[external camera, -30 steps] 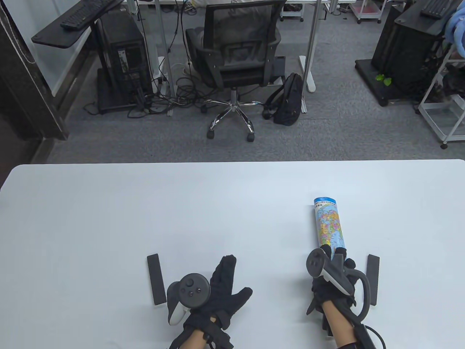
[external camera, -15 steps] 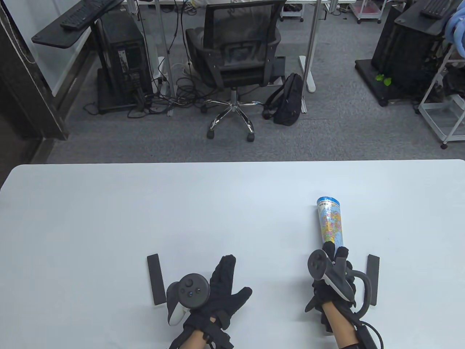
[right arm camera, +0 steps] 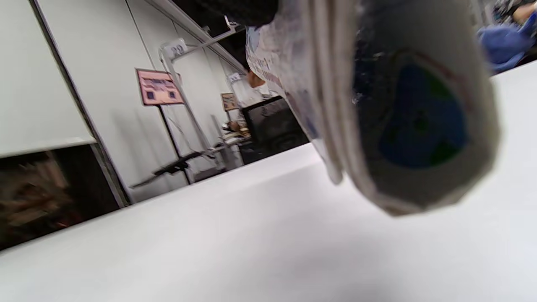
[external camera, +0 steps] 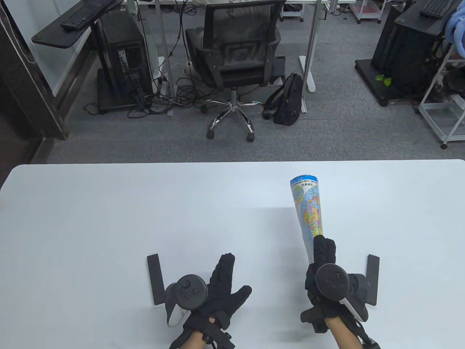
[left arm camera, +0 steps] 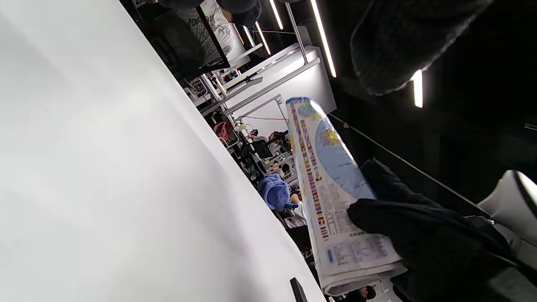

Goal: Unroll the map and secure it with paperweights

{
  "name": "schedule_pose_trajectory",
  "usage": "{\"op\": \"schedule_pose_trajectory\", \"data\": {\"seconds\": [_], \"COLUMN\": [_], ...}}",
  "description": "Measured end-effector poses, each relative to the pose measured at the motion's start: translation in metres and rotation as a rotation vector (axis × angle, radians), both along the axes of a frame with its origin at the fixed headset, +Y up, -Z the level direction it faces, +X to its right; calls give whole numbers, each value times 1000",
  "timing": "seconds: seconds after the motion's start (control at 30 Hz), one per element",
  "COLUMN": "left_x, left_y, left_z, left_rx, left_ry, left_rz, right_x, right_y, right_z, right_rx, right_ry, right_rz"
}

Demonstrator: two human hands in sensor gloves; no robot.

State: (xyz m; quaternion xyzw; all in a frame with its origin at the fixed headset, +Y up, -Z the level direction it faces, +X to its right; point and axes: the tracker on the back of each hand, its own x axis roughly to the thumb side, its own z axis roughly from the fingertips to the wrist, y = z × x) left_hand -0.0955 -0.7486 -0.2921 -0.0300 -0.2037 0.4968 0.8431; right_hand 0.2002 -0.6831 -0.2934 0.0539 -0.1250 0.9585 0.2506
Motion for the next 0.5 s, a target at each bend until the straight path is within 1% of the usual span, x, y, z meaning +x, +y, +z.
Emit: {"op": "schedule_pose_trajectory", "data": {"seconds": [0.03, 0.1, 0.23, 0.27, 0.43, 0.5], "left_x": [0, 1, 5, 6, 15, 18], "left_y": [-1, -2, -6, -8, -18, -22], "left_z": [0, 0, 0, 0, -1, -1], "left_rx": [-6, -23, -81, -95, -224, -278], "left_ry": [-1, -7, -22, -26, -76, -93], "left_rz": [14, 42, 129, 147, 296, 355], "right_x": [-3, -7, -20, -23, -41, -47], "right_y": [1, 1, -6, -8, -21, -24], "right_z": [3, 6, 12, 13, 18, 20], "right_rx": [1, 3, -37, -46, -124, -145], "right_ry": [48, 120, 272, 303, 444, 485], "right_rz": [-77, -169, -364, -390, -579, -618]}}
